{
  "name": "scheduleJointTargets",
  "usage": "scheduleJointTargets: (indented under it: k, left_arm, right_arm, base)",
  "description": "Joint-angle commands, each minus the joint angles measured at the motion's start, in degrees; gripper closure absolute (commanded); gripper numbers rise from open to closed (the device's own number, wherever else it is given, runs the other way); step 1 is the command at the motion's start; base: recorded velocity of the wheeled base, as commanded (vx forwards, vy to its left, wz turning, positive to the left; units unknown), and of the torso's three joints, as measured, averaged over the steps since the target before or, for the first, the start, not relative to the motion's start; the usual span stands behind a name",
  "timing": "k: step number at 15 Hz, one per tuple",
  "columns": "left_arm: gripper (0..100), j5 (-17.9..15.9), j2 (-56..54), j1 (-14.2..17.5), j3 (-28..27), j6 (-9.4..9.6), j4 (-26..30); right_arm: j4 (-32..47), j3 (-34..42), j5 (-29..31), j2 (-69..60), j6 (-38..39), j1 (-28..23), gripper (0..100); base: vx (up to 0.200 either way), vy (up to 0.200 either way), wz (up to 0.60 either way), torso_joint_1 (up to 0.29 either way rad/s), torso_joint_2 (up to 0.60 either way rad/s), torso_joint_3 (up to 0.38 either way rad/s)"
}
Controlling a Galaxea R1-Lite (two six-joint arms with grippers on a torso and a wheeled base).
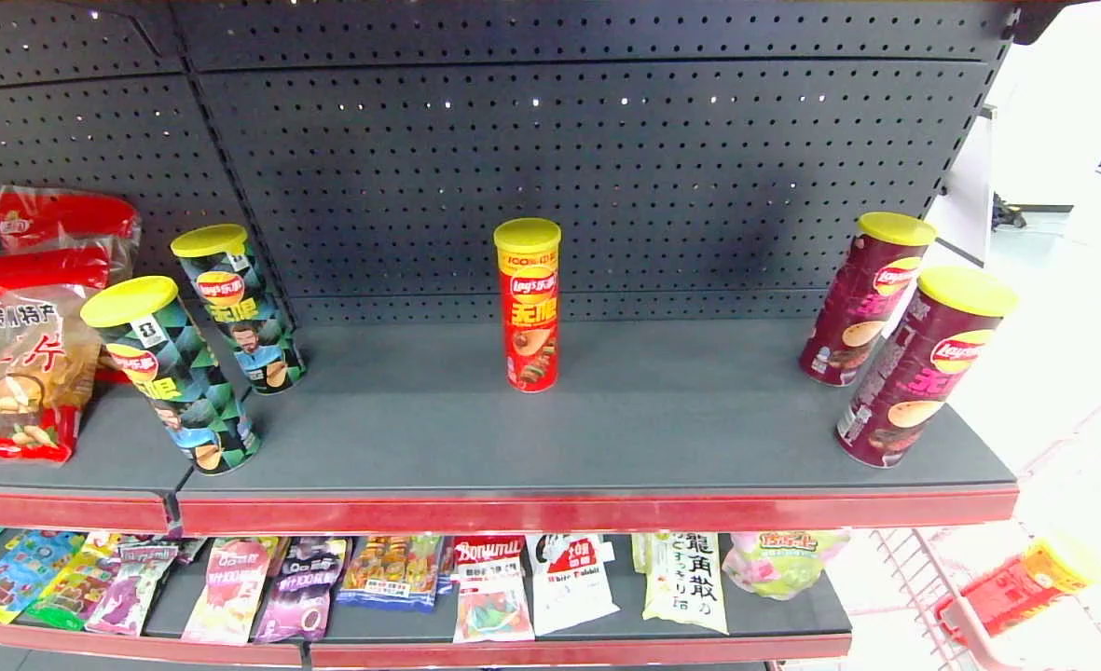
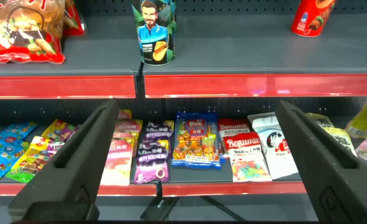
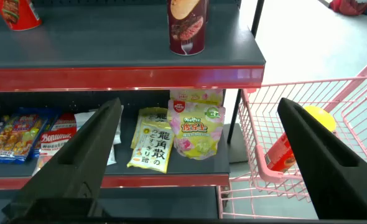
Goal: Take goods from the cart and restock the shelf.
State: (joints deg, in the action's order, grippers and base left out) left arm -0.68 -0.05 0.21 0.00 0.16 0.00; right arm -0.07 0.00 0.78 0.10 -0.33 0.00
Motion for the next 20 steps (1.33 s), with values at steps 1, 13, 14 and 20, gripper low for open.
scheduleJointTargets:
  k: [1, 13, 14, 20]
  left_arm:
    - [0, 0.0, 0.0, 0.1, 0.0, -0.07, 0.0]
    - [0, 0.0, 0.0, 0.1, 0.0, 0.28, -0.1]
    - [0, 0.0, 0.0, 0.1, 0.0, 0.28, -0.1]
    - [0, 0.0, 0.0, 0.1, 0.0, 0.19, -0.1]
  right_arm:
    - [0.0, 0.0, 0.0, 0.0, 0.0, 0.0, 0]
    - [0.0, 0.0, -0.1, 0.0, 0.0, 0.0, 0]
    - [0.0, 0.0, -0.1, 0.0, 0.0, 0.0, 0]
    - [0.0, 0.0, -0.1, 0.0, 0.0, 0.0, 0]
  base:
    - [0.0, 0.0, 0.0, 0.0, 0.0, 0.0]
    - [0.0, -0.083, 0.0, 0.001, 0.0, 0.001]
    - [0.0, -0.2, 0.0, -0.002, 0.01, 0.002]
    - [0.0, -0.2, 0.0, 0.001, 0.0, 0.002]
